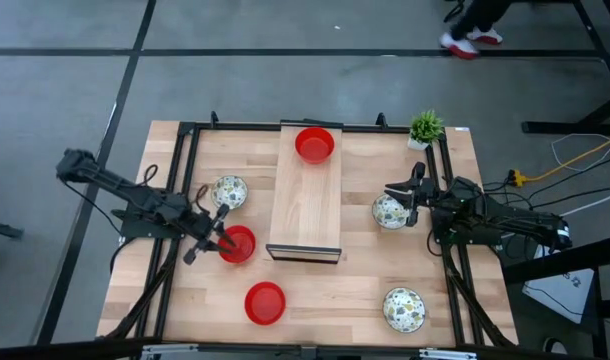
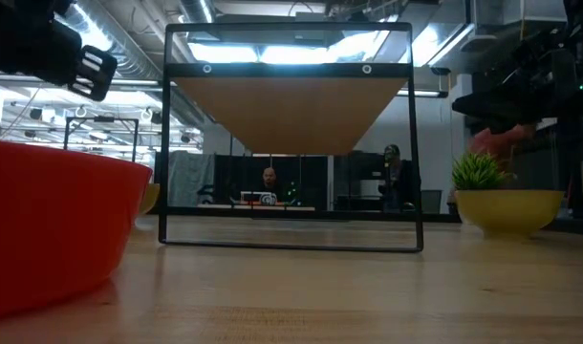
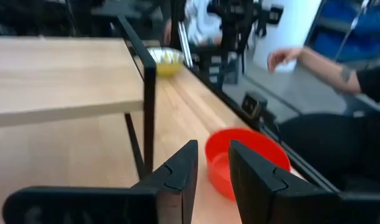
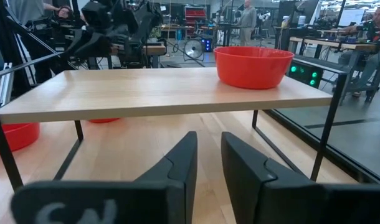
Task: Pick & Place Mini bowls
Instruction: Stack the top red bowl on top of the red bowl on the shelf
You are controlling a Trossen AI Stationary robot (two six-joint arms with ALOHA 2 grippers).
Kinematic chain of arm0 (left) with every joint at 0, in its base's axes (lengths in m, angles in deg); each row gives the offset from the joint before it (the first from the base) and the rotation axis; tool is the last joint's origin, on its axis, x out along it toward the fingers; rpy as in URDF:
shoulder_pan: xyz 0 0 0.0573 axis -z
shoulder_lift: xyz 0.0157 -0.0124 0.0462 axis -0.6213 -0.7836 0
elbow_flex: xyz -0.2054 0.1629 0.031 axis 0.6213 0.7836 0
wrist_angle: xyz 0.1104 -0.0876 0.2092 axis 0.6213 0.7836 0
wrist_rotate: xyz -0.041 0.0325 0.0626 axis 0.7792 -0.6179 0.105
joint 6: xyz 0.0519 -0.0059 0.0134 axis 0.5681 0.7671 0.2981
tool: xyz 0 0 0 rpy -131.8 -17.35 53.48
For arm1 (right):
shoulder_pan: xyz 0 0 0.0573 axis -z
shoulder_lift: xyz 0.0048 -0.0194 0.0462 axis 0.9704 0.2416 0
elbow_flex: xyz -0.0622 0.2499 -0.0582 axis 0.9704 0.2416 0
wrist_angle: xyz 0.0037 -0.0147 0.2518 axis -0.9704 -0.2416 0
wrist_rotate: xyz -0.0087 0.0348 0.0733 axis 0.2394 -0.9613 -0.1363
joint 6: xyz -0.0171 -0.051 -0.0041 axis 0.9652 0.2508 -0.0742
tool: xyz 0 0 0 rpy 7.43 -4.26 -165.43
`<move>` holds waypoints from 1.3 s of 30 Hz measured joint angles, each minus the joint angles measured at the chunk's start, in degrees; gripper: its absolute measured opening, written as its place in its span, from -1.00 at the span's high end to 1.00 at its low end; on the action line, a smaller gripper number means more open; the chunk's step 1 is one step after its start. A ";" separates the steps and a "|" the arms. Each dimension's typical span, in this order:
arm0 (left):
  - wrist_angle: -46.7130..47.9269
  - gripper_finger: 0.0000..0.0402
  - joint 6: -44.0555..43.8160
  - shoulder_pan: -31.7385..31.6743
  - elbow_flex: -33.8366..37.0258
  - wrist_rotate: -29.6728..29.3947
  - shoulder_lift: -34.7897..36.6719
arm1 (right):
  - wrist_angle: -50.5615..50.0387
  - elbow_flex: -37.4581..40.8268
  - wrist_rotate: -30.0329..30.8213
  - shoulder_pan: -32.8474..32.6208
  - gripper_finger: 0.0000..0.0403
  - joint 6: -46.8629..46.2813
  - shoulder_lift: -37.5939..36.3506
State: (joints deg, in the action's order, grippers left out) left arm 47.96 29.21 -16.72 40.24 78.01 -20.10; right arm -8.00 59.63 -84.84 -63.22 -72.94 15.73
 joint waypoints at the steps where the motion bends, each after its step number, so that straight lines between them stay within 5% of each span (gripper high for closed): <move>1: 1.80 0.57 0.00 0.54 -1.27 0.00 -1.09 | 0.00 0.00 0.00 0.00 0.63 -0.02 0.00; 11: 16.52 0.57 -6.31 8.16 -10.80 -3.30 -12.65 | 0.00 0.00 0.00 0.00 0.63 0.00 0.00; 23: 16.76 0.57 -11.00 16.00 -10.80 -17.36 -26.25 | -0.02 0.00 0.01 0.00 0.63 0.00 0.01; 39: 16.35 0.57 -14.19 18.43 -10.80 -20.85 -32.57 | -0.01 0.00 0.02 0.00 0.63 0.00 0.01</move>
State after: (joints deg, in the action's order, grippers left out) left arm 64.31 15.02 1.71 29.44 57.16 -52.67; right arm -8.01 59.63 -84.82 -63.22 -72.93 15.74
